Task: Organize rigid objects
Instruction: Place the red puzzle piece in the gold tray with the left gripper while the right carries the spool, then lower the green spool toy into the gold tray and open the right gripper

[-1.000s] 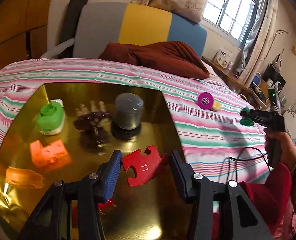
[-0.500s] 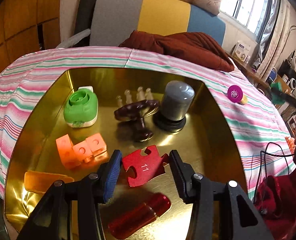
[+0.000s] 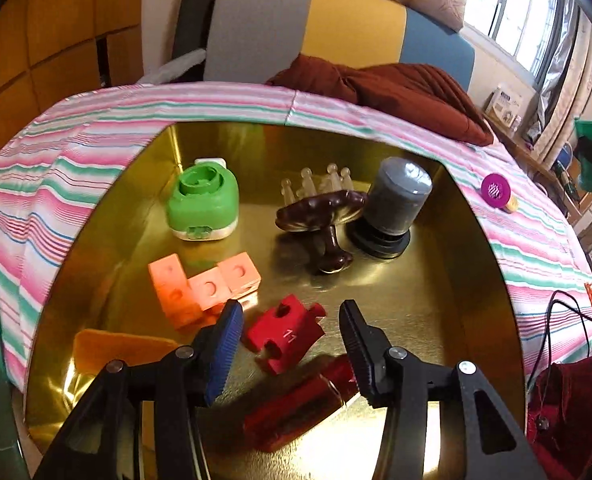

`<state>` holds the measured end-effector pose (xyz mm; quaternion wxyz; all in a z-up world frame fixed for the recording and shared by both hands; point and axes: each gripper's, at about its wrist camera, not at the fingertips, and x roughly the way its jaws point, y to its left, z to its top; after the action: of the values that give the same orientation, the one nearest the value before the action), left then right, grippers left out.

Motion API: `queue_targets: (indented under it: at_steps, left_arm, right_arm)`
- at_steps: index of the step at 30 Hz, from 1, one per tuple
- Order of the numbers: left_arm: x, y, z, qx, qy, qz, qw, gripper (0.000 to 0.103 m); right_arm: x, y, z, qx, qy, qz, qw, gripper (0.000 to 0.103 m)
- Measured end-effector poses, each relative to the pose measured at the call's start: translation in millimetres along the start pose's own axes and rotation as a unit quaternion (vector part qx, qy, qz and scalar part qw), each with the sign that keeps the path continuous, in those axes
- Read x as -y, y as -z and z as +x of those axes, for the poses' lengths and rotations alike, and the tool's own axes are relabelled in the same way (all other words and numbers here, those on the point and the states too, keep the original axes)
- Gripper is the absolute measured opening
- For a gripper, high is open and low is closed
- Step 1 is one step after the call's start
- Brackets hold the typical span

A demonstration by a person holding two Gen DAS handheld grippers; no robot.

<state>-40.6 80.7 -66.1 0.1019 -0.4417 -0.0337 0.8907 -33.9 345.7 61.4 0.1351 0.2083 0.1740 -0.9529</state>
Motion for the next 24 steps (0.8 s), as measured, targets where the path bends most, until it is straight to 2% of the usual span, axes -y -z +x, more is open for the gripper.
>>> queue_targets:
  at_steps: [7,13,17,22,24]
  left_arm:
    - [-1,25,-36,0.053,0.0,0.01,0.9985,0.051]
    - [-1,34,-49,0.059,0.005,0.01,0.9982,0.051]
    - [0,39,-54,0.061,0.007,0.009,0.9981,0.051]
    - [-3,42,-58,0.062,0.009,0.003,0.9981,0.051]
    - [-4,43,-60,0.061,0.01,0.001,0.9981,0.051]
  right_arm:
    - [-14,0,-3,0.006,-0.022,0.021,1.0,0.031]
    - [-35,-10,-1,0.004,-0.056,0.04,0.998,0.031]
    - [-62,-15,11,-0.024,-0.094,0.043,0.994,0.031]
    - [-94,-9,30,-0.061,-0.166,0.06,0.982,0.031]
    - [-107,-5,40,-0.085,-0.177,0.063,0.978,0.031]
